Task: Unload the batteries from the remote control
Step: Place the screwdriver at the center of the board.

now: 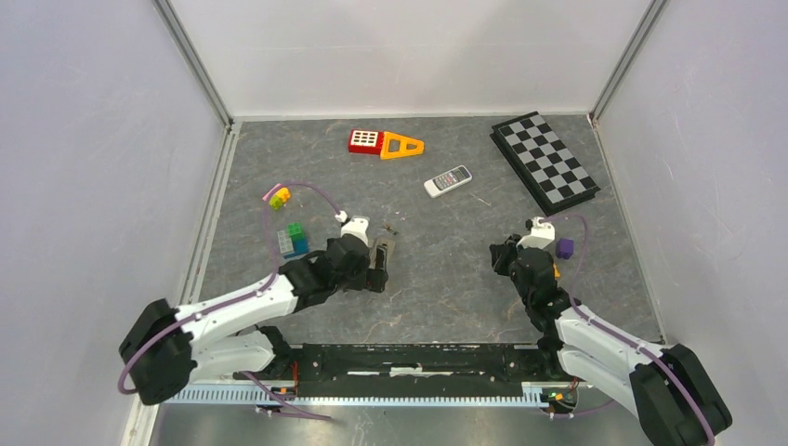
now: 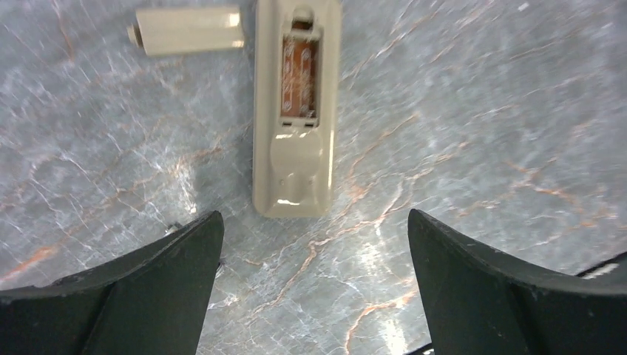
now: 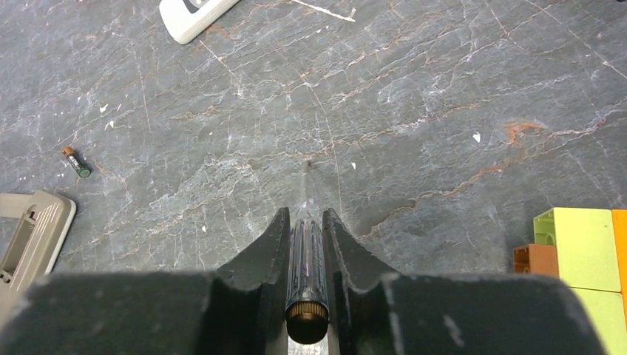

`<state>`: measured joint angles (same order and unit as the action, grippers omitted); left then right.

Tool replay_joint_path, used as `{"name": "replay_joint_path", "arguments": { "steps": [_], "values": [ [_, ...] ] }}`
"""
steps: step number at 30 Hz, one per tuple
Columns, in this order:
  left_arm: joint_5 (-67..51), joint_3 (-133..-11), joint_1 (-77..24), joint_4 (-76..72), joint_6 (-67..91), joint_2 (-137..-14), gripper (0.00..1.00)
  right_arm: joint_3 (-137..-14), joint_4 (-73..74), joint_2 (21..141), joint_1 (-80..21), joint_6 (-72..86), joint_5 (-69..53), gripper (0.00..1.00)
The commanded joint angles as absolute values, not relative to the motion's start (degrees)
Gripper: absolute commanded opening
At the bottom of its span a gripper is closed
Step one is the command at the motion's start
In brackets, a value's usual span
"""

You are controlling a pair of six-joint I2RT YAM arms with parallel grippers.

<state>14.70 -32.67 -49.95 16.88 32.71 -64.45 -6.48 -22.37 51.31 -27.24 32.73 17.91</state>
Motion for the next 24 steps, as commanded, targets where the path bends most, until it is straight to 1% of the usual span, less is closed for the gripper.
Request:
{"name": "replay_joint_path", "arguments": {
  "steps": [1, 3, 5, 6, 10, 13, 15, 21, 24],
  "values": [
    [16.07, -36.80, -49.74, 16.31, 27.16, -58.79, 1.00, -4.36, -14.29, 52.11, -27.07, 30.96, 14.41, 0.24],
    [16.78, -38.20, -49.29, 14.32, 25.54, -58.50, 1.00, -4.22, -13.37, 51.59, -27.07, 30.57, 13.33, 0.28],
    [15.55, -40.50, -48.26, 12.12, 24.01, -60.02, 1.00, -4.22, -12.98, 50.30, -27.06, 29.71, 12.48, 0.38],
    [14.65, -41.88, -47.74, 11.44, 23.22, -61.44, 1.00, -4.50, -12.52, 49.75, -27.07, 29.17, 12.42, 0.43],
    [8.26, -50.35, -44.14, 10.92, 21.84, -69.94, 1.00, -7.89, -7.40, 48.01, -27.09, 26.77, 14.55, 0.54],
    [2.25, -57.48, -42.31, 10.21, 15.96, -77.86, 1.00, -11.32, -3.55, 45.95, -27.07, 24.14, 15.15, 0.58],
    [-2.96, -64.72, -41.19, 10.74, 11.09, -84.36, 1.00, -13.47, -2.15, 44.00, -27.07, 22.66, 14.18, 0.61],
    [-7.94, -86.79, -40.26, 13.13, -4.13, -107.57, 1.00, -18.67, 3.10, 39.02, -27.07, 22.37, 13.12, 0.68],
    [-12.26, -102.02, -39.19, 20.91, -7.49, -119.12, 1.00, -19.70, 4.08, 37.12, -27.07, 23.69, 10.66, 0.70]
  ]
}}
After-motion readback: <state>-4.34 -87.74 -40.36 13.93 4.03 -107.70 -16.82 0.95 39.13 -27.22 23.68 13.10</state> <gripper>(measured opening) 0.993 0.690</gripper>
